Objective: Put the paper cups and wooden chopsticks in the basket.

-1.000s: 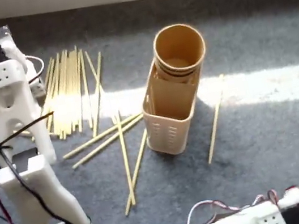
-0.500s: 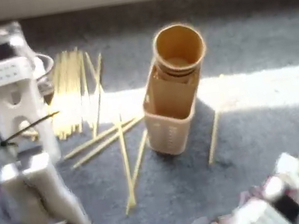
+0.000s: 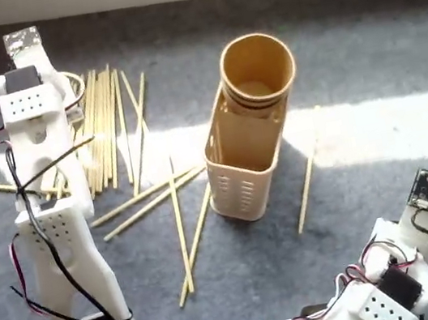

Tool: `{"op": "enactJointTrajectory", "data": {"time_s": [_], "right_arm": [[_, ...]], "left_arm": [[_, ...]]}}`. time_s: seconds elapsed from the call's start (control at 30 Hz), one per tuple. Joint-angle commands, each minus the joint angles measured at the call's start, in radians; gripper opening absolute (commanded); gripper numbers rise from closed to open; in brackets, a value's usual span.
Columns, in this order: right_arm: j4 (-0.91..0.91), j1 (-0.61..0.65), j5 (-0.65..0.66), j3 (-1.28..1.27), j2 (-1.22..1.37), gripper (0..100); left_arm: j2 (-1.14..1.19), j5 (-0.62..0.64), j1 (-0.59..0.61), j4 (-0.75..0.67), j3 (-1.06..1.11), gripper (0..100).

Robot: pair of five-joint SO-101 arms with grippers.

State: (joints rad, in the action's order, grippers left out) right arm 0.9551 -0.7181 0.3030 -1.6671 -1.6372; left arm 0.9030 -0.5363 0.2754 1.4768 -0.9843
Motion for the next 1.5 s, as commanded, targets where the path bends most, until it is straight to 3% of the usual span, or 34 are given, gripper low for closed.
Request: {"op": "enactJointTrajectory", "data": {"time_s": [0.0,0.2,0.33,0.47,0.7,1.1,1.2,1.33,1.47], "right_arm": [[0.004,0.004,-0.008,-0.130,0.007,25.5],[0.004,0.004,-0.008,-0.130,0.007,25.5],[0.004,0.004,-0.008,-0.130,0.007,25.5],[0.004,0.004,-0.008,-0.130,0.007,25.5],[0.004,0.004,-0.008,-0.130,0.007,25.5],[0.004,0.004,-0.008,-0.130,0.007,25.5],[0.004,0.004,-0.008,-0.130,0.007,25.5],[0.004,0.004,-0.008,-0.130,0.007,25.5],[0.004,0.004,-0.008,-0.130,0.007,25.5]], "left_arm": [[0.094,-0.006,-0.031,-0.040,-0.139,13],[0.278,0.021,-0.070,-0.046,-0.374,16],[0.295,0.060,-0.113,0.121,-0.501,29],[0.294,0.058,-0.151,0.258,-0.590,30],[0.302,0.095,-0.156,0.282,-0.576,28],[0.302,0.095,-0.162,0.222,-0.340,27],[0.302,0.095,-0.160,0.210,-0.348,22],[0.300,0.091,-0.162,0.216,-0.412,2],[0.300,0.089,-0.162,0.219,-0.427,1]]}}
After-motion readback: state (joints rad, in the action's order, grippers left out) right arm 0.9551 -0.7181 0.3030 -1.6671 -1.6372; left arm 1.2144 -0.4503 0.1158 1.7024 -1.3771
